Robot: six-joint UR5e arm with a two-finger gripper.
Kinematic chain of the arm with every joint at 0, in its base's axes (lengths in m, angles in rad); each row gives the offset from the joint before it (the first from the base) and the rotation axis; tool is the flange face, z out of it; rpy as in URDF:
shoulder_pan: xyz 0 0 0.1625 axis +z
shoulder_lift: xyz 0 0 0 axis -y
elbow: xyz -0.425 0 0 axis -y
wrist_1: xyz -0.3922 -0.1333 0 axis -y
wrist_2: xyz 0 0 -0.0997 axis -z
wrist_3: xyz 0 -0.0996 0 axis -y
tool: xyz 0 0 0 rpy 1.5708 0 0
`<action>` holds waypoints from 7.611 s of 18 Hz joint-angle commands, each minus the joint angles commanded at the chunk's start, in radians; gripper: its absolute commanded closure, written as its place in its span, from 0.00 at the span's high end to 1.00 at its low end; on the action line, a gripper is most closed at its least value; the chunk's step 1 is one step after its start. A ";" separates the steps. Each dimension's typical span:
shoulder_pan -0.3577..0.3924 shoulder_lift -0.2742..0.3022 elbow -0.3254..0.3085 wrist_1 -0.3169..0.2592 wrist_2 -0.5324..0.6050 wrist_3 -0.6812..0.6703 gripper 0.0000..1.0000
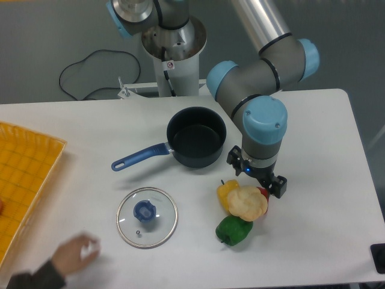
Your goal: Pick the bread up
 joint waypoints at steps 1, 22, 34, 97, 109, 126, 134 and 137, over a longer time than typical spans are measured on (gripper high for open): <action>0.000 0.002 0.000 0.000 0.000 0.000 1.00; -0.017 -0.058 -0.034 0.066 0.027 -0.038 1.00; -0.018 -0.048 -0.064 0.069 0.034 -0.035 1.00; -0.017 -0.130 0.040 0.106 0.054 -0.120 0.77; -0.017 -0.086 0.028 -0.011 0.046 -0.107 0.05; -0.009 -0.017 0.025 -0.086 0.018 -0.107 0.00; 0.024 0.041 0.078 -0.202 -0.001 -0.089 0.00; 0.049 0.058 0.101 -0.254 -0.006 -0.040 0.00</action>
